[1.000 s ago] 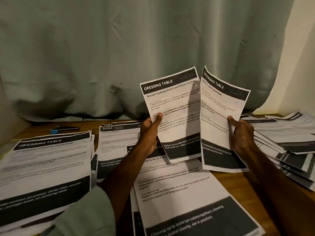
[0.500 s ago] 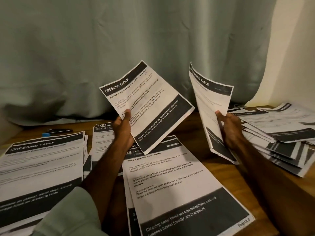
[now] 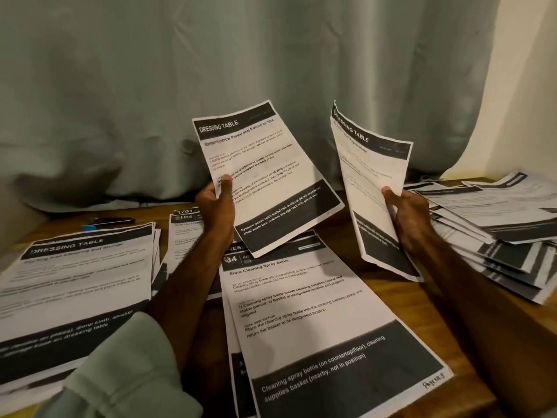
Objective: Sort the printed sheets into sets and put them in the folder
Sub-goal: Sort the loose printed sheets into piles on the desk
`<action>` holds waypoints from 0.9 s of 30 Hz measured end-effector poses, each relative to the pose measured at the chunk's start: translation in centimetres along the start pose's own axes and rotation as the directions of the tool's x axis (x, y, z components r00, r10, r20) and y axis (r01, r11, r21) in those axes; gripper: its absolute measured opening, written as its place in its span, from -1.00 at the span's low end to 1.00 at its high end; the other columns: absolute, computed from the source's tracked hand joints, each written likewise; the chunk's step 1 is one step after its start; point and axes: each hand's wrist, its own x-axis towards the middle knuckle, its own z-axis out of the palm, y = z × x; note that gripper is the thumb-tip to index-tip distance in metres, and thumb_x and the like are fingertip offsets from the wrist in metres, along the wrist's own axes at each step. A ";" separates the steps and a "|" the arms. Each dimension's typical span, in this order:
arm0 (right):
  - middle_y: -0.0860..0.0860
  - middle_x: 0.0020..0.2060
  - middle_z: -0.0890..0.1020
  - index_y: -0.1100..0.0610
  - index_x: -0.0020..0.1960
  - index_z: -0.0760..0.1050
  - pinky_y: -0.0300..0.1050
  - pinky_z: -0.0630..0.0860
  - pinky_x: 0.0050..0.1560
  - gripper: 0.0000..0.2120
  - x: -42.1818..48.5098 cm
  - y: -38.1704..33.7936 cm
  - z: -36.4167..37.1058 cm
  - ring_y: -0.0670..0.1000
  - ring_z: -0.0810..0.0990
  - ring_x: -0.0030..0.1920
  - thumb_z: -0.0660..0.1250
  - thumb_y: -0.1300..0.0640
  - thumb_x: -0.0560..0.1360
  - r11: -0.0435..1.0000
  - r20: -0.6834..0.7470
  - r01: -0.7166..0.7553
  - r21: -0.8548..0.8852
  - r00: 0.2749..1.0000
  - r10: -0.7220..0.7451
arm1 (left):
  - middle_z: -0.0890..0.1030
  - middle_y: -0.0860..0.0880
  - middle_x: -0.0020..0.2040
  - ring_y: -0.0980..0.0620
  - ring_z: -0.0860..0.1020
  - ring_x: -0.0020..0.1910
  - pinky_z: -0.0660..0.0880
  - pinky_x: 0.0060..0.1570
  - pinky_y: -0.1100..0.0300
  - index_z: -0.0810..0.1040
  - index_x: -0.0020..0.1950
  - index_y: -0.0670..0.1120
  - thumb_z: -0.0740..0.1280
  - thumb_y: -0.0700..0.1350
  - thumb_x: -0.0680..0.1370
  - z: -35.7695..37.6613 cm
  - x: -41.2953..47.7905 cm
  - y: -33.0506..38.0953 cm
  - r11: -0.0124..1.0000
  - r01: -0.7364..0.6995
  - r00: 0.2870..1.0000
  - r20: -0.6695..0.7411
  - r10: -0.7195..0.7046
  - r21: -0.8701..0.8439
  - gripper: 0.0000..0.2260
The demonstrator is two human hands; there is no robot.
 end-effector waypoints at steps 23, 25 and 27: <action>-0.01 0.01 0.61 0.21 0.26 0.53 -0.47 0.43 -0.45 -0.75 -2.7 0.2 3.3 -0.19 0.59 -0.30 0.20 0.10 0.70 0.994 0.148 0.016 -0.107 0.989 -0.001 | 0.73 -0.02 -0.03 -0.03 0.73 -0.10 0.67 -0.01 -0.09 0.61 0.00 0.02 0.32 -0.01 0.66 2.2 -1.4 3.9 0.943 -0.180 0.906 0.421 0.048 0.280 -0.89; 0.05 0.10 0.66 0.17 0.20 0.53 -0.31 0.51 -0.29 -0.80 -2.4 0.3 3.5 -0.16 0.62 -0.25 0.25 0.08 0.68 0.995 0.129 0.016 -0.100 0.992 -0.003 | 0.74 -0.06 -0.02 -0.07 0.73 -0.09 0.66 0.01 -0.15 0.61 0.01 -0.03 0.32 -0.02 0.66 2.4 -1.7 4.0 0.941 -0.178 0.887 0.461 0.027 0.287 -0.87; 0.09 0.22 0.64 0.17 0.24 0.55 -0.19 0.50 -0.09 -0.74 -1.9 0.5 3.7 -0.14 0.56 -0.20 0.27 0.03 0.67 0.994 0.104 0.028 -0.106 0.994 -0.017 | 0.74 -0.10 -0.01 -0.10 0.73 -0.08 0.65 0.03 -0.19 0.61 0.02 -0.07 0.33 -0.02 0.66 2.6 -1.9 4.0 0.945 -0.168 0.874 0.485 0.011 0.281 -0.85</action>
